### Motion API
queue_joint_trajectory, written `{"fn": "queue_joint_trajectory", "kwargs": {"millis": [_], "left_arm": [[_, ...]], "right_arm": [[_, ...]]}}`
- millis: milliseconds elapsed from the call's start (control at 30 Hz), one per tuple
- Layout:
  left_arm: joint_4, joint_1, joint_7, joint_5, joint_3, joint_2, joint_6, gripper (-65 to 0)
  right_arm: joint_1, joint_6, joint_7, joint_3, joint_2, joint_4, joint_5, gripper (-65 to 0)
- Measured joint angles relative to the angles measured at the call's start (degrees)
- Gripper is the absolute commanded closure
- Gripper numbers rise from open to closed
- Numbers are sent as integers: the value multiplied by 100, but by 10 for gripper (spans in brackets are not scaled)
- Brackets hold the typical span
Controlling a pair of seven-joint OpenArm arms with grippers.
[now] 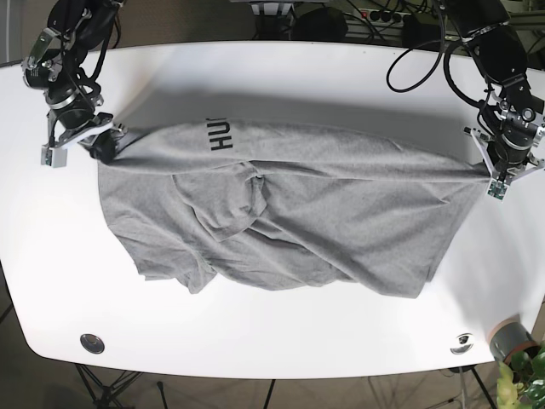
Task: Fold the T-shirt properly
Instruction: 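Lay the stretched shirt flat by sweeping both grippers across the table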
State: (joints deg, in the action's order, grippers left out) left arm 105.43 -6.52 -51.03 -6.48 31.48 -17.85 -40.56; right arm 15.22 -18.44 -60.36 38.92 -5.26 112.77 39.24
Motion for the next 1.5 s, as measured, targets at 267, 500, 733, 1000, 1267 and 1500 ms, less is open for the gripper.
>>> {"fn": "queue_joint_trajectory", "kwargs": {"millis": [267,500,733,1000,1267,1500], "left_arm": [[-2,-109,2,-11,-26,-7,0,0],[-605,-184,28,31,-55,-339,-2,0],[-1333,4,380,-24,-31,-538,2,0],[-1818,17,1045,-11,-46,-553,-2,0],[-1871,35,1058,-37,-22,-560,0,0],[-1860,2,1056,-37,-11,-553,0,0]], "right_arm": [[852,15,-79,-17,-334,-15,1373,-36],[1266,-2,-739,-28,-514,-31,1786,-36],[1600,-566,-780,-33,-761,-59,1786,-38],[1641,-1237,-1436,-37,-883,-308,1799,-43],[1698,-2109,-1657,-28,-890,-304,1803,-298],[1816,-2109,-1676,-28,-909,-299,1803,-518]]}}
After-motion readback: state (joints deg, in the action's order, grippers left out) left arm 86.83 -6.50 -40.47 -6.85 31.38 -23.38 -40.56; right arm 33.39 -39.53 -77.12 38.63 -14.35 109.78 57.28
